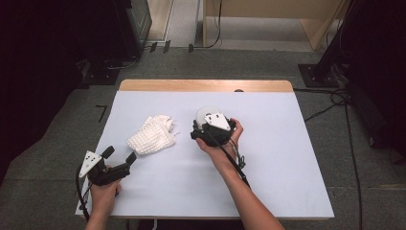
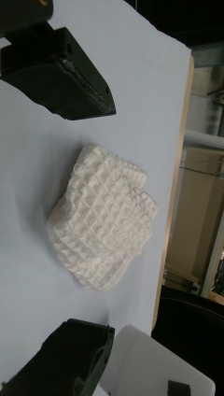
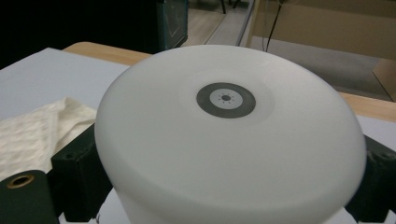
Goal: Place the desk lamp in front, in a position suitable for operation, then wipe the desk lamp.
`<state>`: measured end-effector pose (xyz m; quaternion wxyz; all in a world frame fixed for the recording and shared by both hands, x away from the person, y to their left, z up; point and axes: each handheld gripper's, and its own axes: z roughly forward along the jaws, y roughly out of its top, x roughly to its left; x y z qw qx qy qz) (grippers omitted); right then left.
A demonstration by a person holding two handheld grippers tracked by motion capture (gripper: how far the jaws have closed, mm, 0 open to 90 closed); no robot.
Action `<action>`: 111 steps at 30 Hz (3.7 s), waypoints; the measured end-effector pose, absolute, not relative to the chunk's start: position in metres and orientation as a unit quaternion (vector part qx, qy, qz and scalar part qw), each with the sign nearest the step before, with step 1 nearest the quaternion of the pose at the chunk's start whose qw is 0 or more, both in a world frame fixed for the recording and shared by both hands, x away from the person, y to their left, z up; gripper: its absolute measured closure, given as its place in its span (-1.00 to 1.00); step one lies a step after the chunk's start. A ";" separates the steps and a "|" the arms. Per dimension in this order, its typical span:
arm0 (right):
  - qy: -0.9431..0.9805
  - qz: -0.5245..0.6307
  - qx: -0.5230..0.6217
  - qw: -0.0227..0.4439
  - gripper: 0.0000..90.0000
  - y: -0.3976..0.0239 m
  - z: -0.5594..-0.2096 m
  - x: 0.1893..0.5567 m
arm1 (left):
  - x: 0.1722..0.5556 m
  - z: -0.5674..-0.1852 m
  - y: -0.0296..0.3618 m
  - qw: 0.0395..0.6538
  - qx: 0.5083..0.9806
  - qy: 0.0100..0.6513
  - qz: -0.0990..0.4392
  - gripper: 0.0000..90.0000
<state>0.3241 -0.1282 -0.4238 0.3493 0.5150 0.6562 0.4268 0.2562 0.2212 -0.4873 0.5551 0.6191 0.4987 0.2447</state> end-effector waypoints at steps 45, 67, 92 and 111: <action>0.687 0.473 0.468 0.292 -0.97 -0.013 -0.453 0.231 | 0.259 -0.487 0.225 0.548 0.608 0.520 0.244 -1.00; 0.644 0.535 0.443 0.319 -1.00 -0.100 -0.392 0.224 | 0.262 -0.487 0.223 0.531 0.609 0.537 0.243 -1.00; 0.600 0.498 0.508 0.365 -0.91 -0.211 -0.402 0.234 | 0.303 -0.482 0.202 0.433 0.656 0.590 0.185 -0.62; 0.612 0.479 0.518 0.359 -0.86 -0.208 -0.416 0.241 | 0.321 -0.492 0.185 0.384 0.696 0.587 0.151 0.38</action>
